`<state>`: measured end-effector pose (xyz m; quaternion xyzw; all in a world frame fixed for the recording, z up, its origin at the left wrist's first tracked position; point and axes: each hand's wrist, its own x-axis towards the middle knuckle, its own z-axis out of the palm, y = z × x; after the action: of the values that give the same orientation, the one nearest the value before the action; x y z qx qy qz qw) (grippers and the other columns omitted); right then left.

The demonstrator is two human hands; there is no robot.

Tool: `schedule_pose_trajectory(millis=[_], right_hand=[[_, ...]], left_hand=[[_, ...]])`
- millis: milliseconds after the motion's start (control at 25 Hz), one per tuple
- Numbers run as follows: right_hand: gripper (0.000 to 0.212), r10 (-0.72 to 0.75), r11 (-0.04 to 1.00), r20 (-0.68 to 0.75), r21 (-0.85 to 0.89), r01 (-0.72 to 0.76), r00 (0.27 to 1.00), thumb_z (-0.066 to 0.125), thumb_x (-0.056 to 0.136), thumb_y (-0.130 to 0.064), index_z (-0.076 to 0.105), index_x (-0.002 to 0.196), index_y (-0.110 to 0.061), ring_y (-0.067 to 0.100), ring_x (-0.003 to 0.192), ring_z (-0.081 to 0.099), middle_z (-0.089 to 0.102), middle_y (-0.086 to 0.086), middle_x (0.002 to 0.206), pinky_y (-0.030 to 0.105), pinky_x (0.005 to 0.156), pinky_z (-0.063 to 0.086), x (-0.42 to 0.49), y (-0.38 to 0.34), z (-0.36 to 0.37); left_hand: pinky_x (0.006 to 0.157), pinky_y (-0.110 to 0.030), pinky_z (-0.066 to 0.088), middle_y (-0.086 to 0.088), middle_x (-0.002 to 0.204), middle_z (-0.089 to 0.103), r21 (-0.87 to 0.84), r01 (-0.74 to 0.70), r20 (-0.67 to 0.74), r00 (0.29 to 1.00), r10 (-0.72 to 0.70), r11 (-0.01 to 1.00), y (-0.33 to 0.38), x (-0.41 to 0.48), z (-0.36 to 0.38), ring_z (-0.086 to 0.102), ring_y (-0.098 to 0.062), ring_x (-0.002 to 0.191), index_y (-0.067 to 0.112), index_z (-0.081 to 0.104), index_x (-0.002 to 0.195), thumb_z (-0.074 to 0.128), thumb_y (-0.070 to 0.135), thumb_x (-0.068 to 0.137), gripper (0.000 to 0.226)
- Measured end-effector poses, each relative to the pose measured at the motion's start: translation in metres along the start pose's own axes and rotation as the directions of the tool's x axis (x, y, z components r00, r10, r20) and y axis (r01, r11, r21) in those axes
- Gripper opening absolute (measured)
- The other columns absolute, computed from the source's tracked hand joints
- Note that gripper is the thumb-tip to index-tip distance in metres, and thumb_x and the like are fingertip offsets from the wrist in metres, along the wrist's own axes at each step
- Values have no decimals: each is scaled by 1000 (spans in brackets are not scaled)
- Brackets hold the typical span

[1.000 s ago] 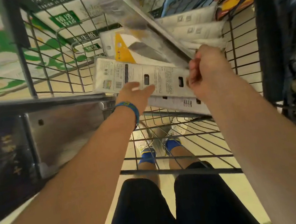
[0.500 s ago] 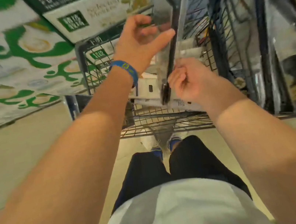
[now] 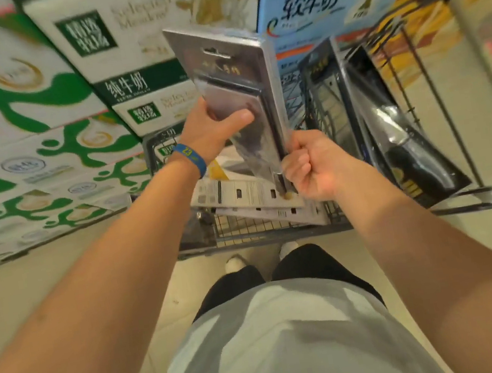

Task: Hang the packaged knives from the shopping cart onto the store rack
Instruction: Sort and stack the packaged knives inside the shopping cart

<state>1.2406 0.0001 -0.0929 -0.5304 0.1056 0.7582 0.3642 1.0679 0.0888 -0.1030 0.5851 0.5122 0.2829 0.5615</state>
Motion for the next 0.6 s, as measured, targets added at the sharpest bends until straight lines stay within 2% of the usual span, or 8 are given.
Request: schedule_pose_trajectory(millis=[80,160,240,320,400,480,520,600], right_hand=[[31,-143,990,8,8,143,990,39,96,-17,59,73,-14,2,32,41,44,-7,44,11,31,38,-19,-21,10],[24,-339,938,47,-59,342,940,42,101,-22,63,92,-15,7,42,54,61,-1,59,17,44,50,-44,-48,21],[26,-523,799,46,-322,508,851,44,103,-33,66,101,-18,14,59,65,69,0,73,28,63,55,-69,-74,29],[27,-765,480,35,-635,606,643,49,101,-41,70,98,-25,12,78,67,71,-7,83,35,77,51,-94,-96,25],[37,-902,188,96,-791,583,421,49,99,-54,70,87,-26,0,77,61,67,-16,81,33,73,48,-117,-112,14],[62,-927,46,166,-840,541,337,42,97,-69,59,69,-16,1,58,54,59,-12,60,34,59,40,-139,-123,3],[69,-936,-10,196,-845,535,293,40,96,-71,49,62,-12,5,50,50,53,-9,51,36,55,34,-148,-126,0],[71,-956,-135,254,-825,549,147,41,98,-69,37,53,-14,7,45,46,48,-9,44,36,50,26,-170,-133,0]], left_hand=[[62,-8,48,20,69,70,-111,-44,-100,994,33,993,37,2,4,62,14,65,18,68,87,84,17,71,23],[62,-12,49,17,68,72,-210,-95,-244,969,42,973,83,3,11,65,7,66,21,71,83,86,34,62,29],[60,-13,50,16,71,73,-272,-131,-373,928,21,953,123,7,14,67,5,67,22,72,83,85,54,57,43],[62,-18,55,16,70,72,-308,-115,-460,887,-42,944,162,6,11,68,2,67,25,69,79,76,76,48,60],[82,-37,59,2,92,76,-420,-118,-472,875,-106,900,200,10,5,73,-17,88,22,71,90,66,92,35,90],[97,-50,52,-14,119,70,-434,-123,-452,887,-97,893,232,14,2,66,-33,110,15,67,117,50,102,31,123],[96,-51,52,-15,119,70,-453,-171,-477,876,-75,875,247,11,1,67,-34,109,16,67,118,48,99,36,118],[81,-47,59,-5,95,77,-604,-280,-516,851,-99,746,273,0,5,75,-27,87,19,71,98,64,82,54,77]])
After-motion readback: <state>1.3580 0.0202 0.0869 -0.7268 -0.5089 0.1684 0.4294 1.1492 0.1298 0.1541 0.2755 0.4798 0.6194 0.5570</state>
